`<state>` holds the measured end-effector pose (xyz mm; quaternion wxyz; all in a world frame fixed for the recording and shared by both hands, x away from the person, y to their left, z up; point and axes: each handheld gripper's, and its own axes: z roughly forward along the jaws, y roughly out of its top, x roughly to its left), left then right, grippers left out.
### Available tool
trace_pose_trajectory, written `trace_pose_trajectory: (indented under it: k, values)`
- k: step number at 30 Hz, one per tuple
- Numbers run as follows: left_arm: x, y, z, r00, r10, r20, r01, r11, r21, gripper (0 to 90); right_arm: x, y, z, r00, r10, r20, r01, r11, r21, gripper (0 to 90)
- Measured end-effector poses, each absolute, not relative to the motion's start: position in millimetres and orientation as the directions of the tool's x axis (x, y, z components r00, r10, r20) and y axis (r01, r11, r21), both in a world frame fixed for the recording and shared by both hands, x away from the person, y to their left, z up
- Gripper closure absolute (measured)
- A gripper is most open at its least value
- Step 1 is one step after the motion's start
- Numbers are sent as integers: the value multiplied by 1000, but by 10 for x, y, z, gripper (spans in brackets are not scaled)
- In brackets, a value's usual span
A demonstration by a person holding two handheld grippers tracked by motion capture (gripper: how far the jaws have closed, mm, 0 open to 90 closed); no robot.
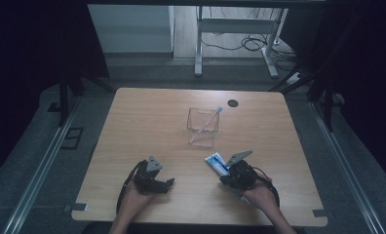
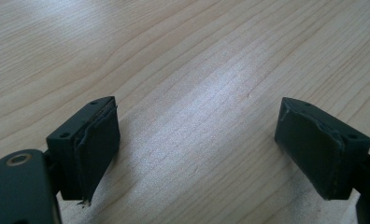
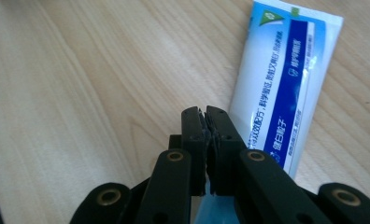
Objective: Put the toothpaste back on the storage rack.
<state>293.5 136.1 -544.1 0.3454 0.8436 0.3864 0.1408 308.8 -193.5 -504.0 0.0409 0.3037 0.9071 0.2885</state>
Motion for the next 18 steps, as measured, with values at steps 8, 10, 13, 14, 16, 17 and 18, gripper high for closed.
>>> trace_pose_trajectory:
  k: [8,10,13,14,16,17,18]
  values:
    - [2935,1361,-5441,662,749,-30,555,-463,691,142,3173,-1987,-5047,-798,594,103,542,632,555,863]
    - [2935,1361,-5441,662,749,-30,555,-463,691,142,3194,-1995,-5049,-792,601,104,548,626,555,863]
    - [2935,1361,-5441,662,749,-30,555,-463,691,142,3221,-2010,-5047,-789,603,114,554,620,555,852]
    - [2935,1361,-5441,661,749,-30,555,-462,691,142,3221,-2010,-5041,-790,601,118,554,618,558,843]
    - [2934,1361,-5441,662,749,-30,555,-463,691,142,3217,-2013,-5017,-788,604,116,552,612,566,825]
    - [2935,1361,-5441,662,749,-30,555,-462,692,142,3214,-2019,-4997,-787,607,114,553,609,568,812]
    - [2935,1361,-5441,662,749,-30,555,-463,691,142,3213,-2030,-4975,-787,607,113,550,608,573,798]
